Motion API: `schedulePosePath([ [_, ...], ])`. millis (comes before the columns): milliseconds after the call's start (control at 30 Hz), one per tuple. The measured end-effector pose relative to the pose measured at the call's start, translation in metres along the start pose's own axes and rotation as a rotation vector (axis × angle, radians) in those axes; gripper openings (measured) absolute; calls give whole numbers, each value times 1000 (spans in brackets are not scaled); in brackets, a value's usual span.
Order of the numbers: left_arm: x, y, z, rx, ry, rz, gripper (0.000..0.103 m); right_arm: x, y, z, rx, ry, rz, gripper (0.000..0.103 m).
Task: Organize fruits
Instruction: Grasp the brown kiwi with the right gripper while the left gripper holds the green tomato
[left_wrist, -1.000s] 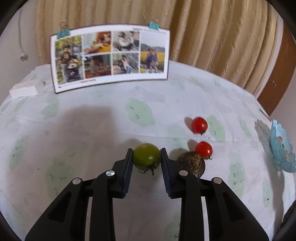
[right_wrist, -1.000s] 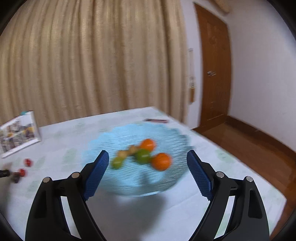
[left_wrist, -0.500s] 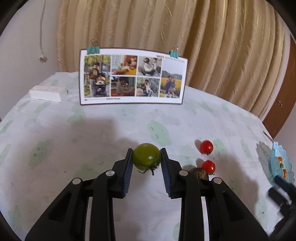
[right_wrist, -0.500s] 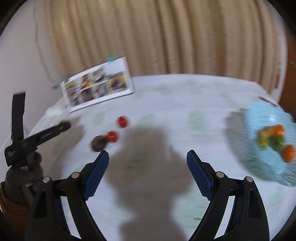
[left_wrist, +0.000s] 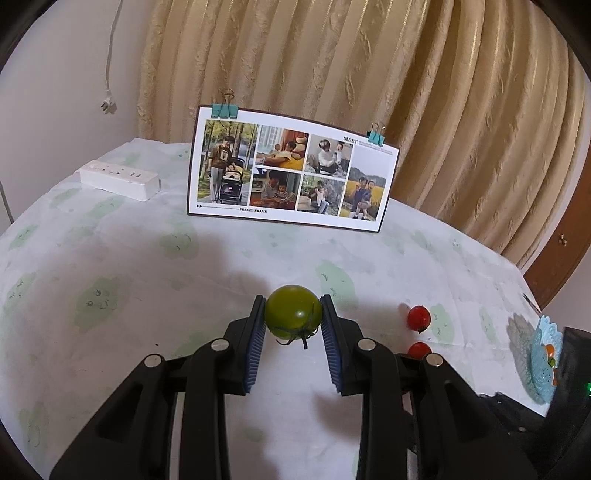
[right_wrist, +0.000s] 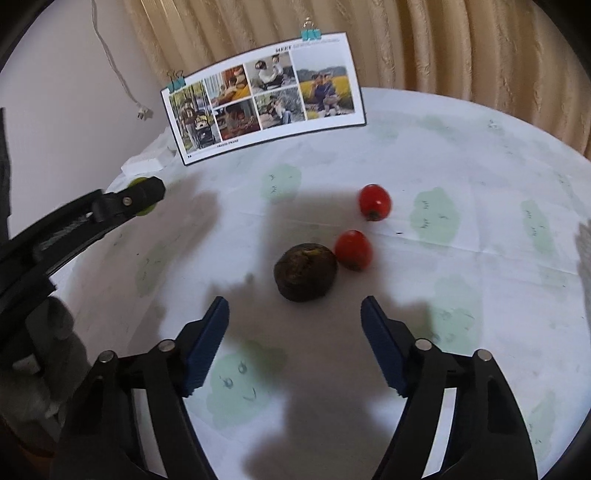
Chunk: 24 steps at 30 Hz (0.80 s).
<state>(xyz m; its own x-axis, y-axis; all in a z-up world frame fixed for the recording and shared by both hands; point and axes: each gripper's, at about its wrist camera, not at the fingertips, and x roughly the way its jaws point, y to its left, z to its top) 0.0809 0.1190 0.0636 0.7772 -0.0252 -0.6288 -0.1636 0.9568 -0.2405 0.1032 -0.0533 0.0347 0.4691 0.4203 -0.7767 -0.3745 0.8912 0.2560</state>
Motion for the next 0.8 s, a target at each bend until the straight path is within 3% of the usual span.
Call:
schedulePosePath([
  [267,-6,3,3,-18,-12,-9,30,22,9,11,-10,20,-41,59],
  [467,-7,3,3,-15,-11,-10,30,26,8,13,-14,20,-75,41],
  [800,-4,-2,-1,2,0,-8,30,-1,1,-1,-6,-26,-76,38],
])
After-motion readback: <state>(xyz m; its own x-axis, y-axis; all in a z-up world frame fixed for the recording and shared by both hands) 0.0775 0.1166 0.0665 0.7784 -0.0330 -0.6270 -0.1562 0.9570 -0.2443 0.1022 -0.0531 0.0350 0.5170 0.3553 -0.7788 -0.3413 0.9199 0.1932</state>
